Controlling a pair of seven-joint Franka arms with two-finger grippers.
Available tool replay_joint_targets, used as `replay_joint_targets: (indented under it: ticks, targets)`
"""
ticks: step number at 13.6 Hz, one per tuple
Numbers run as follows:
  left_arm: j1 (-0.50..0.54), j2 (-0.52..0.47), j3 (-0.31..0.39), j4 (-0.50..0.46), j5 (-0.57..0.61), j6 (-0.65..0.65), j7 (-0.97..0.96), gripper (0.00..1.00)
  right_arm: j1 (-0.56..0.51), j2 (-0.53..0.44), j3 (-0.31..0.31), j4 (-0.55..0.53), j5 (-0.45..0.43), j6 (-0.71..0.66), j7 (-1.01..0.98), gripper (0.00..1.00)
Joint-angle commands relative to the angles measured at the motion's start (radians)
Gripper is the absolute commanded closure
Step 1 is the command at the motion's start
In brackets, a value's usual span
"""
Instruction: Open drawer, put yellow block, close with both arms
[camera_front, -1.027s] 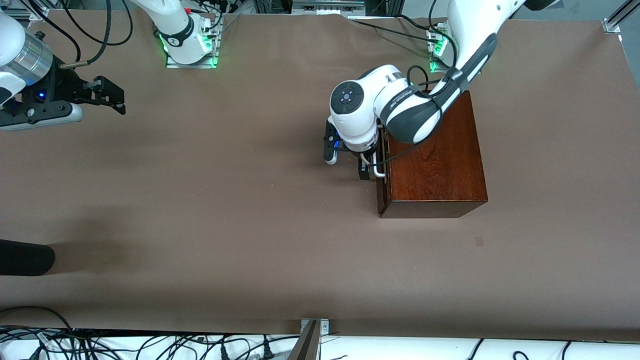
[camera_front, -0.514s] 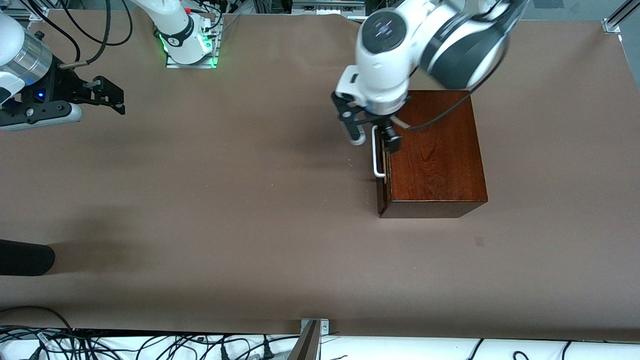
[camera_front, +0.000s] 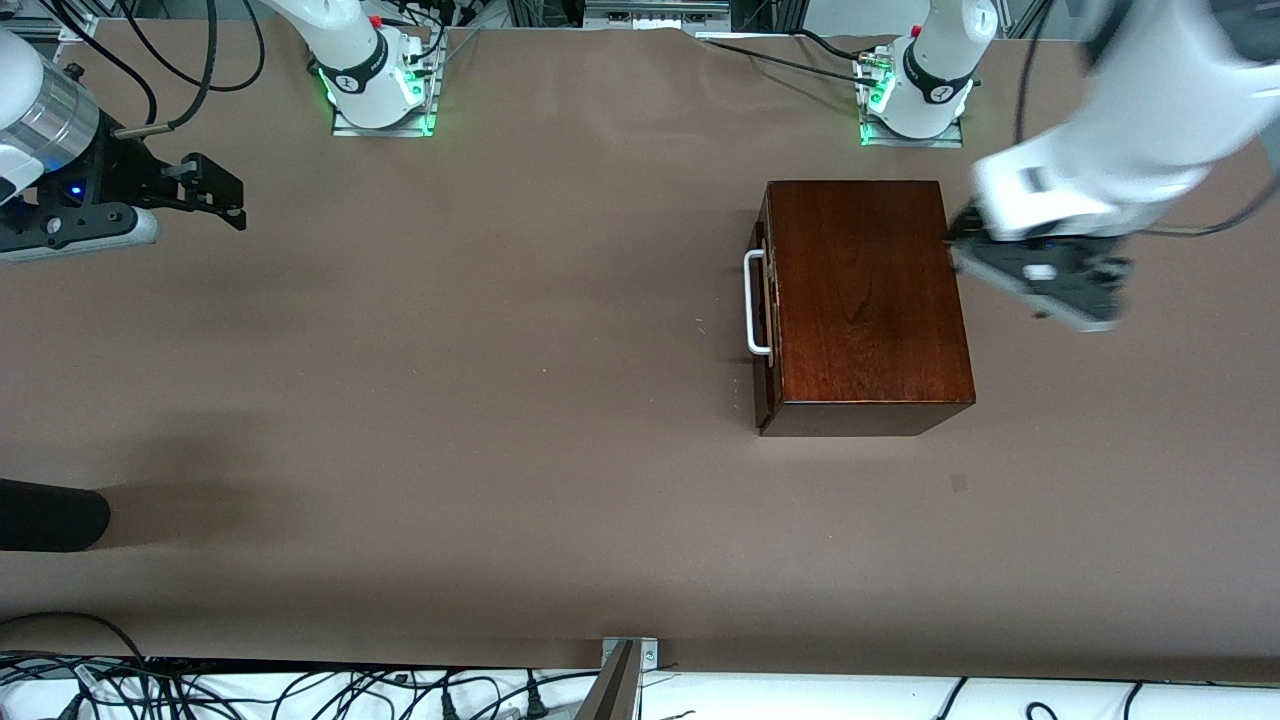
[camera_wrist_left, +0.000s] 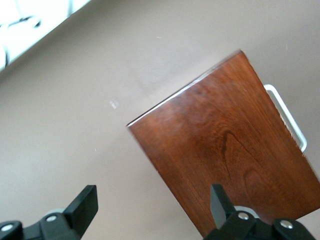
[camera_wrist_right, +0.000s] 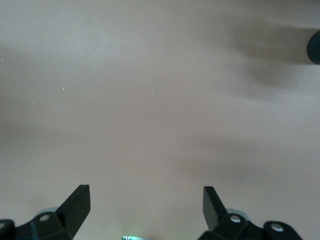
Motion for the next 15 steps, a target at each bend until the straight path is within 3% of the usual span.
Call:
replay_joint_targets:
  ticks: [1,5,8,15]
  targets:
    - [-0.07,-0.119,0.148,-0.087,-0.069,0.019,-0.24,0.0,-0.01,0.006,0.0,0.021,-0.009,-0.018,0.002,0.0]
    - [-0.061,-0.148,0.17,-0.149,-0.073,0.106,-0.347,0.0,-0.007,0.006,0.001,0.024,0.0,-0.011,0.01,0.0]
    - [-0.063,-0.154,0.227,-0.175,-0.141,0.106,-0.337,0.0,-0.005,0.006,0.003,0.027,0.0,-0.011,0.01,0.0]
    - [-0.067,-0.185,0.265,-0.195,-0.129,0.094,-0.297,0.0,-0.004,0.006,0.003,0.028,0.0,-0.011,0.01,0.0]
